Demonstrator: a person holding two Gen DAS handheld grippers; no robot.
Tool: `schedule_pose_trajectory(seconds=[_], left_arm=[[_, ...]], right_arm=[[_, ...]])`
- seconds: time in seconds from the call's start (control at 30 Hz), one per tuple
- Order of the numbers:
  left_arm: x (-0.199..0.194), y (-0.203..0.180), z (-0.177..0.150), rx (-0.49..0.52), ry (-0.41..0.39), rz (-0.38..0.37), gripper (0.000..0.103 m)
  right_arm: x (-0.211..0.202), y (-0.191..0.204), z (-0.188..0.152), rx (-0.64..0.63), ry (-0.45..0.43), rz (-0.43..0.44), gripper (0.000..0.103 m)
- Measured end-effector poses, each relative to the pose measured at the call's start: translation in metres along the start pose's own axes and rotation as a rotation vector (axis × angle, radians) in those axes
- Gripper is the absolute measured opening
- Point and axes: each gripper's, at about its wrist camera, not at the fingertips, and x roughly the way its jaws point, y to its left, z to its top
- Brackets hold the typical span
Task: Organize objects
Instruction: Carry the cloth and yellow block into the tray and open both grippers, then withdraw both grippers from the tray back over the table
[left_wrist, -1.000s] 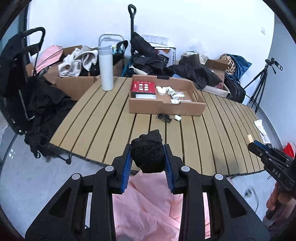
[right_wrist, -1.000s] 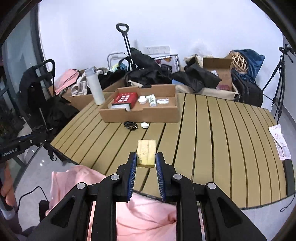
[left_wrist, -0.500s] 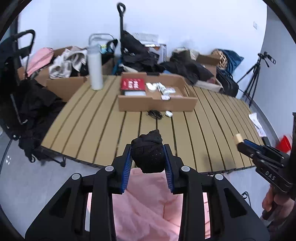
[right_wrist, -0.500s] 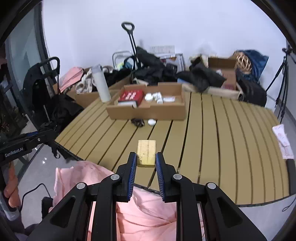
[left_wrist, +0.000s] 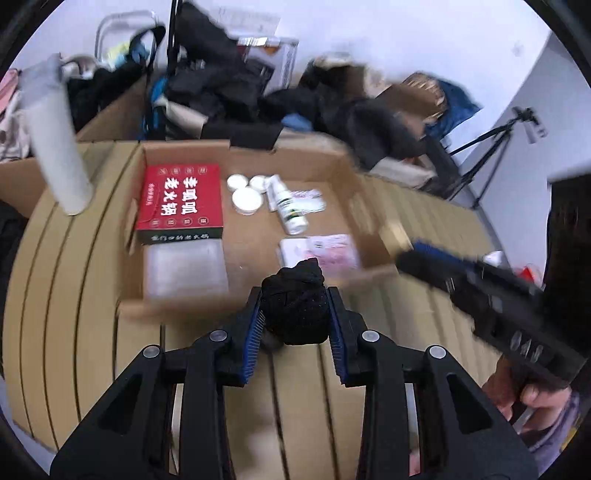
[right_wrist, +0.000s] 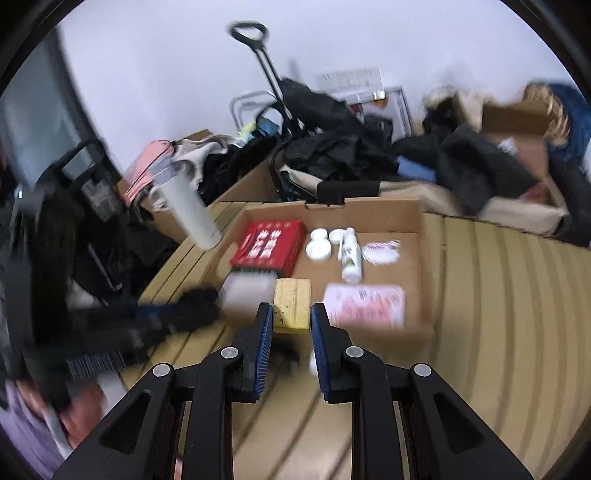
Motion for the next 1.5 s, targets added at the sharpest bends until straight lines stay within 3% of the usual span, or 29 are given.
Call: schedule_pose_trajectory(seconds=[0.2,0.27,0.4,0.47,0.53,0.57,0.7,0.87,0.93,1.03,1.23,1.37,1.5], left_arm=[[0.067,0.027,0.016,-0.019,0.075,0.048,0.031],[0.074,0.034,0.016,-0.032,0.064,0.050,0.057],[0.064,0.040,0.012,-0.036,0.026,0.025,0.067],[0.052,0.043,0.012,-0.031,0.016,0.042,0.070],[0.034,0.047,0.013,-0.033,0.000,0.071,0.074],[0.023,0.049,0.013,-0.037,-0.011,0.085,0.079],[-0.037,0.053,0.010,-0.033,-0.064,0.174,0.085],[-0.129,0.048,-0.011,-0.032,-0.160,0.223,0.103],[-0.154,0.044,-0.019,-0.033,-0.173,0.230,0.103],[-0.190,0.029,-0.031,-0.016,-0.208,0.214,0.103],[-0.233,-0.004,-0.056,0.010,-0.244,0.220,0.103],[-0.255,-0.026,-0.091,0.038,-0.276,0.291,0.103],[-0.274,-0.046,-0.152,0.078,-0.340,0.296,0.103]], right_arm=[[0.115,-0.027,0.039,0.055,0.146,-0.026,0.023],[0.137,-0.024,0.040,0.036,0.176,-0.046,0.023],[0.165,-0.014,0.036,0.014,0.226,-0.046,0.026],[0.164,-0.010,0.035,0.006,0.218,-0.035,0.041],[0.152,-0.008,0.038,0.016,0.195,-0.028,0.075],[0.143,-0.008,0.040,0.025,0.180,-0.025,0.078],[0.088,-0.006,0.052,0.022,0.122,-0.066,0.078],[0.005,0.003,0.056,-0.051,0.088,-0.131,0.078],[-0.035,0.008,0.050,-0.078,0.065,-0.170,0.078],[-0.078,0.015,0.040,-0.078,0.044,-0.162,0.078],[-0.135,0.040,0.021,-0.092,-0.015,-0.167,0.078],[-0.166,0.061,-0.013,-0.134,-0.056,-0.157,0.078],[-0.192,0.076,-0.083,-0.158,-0.063,-0.128,0.078]])
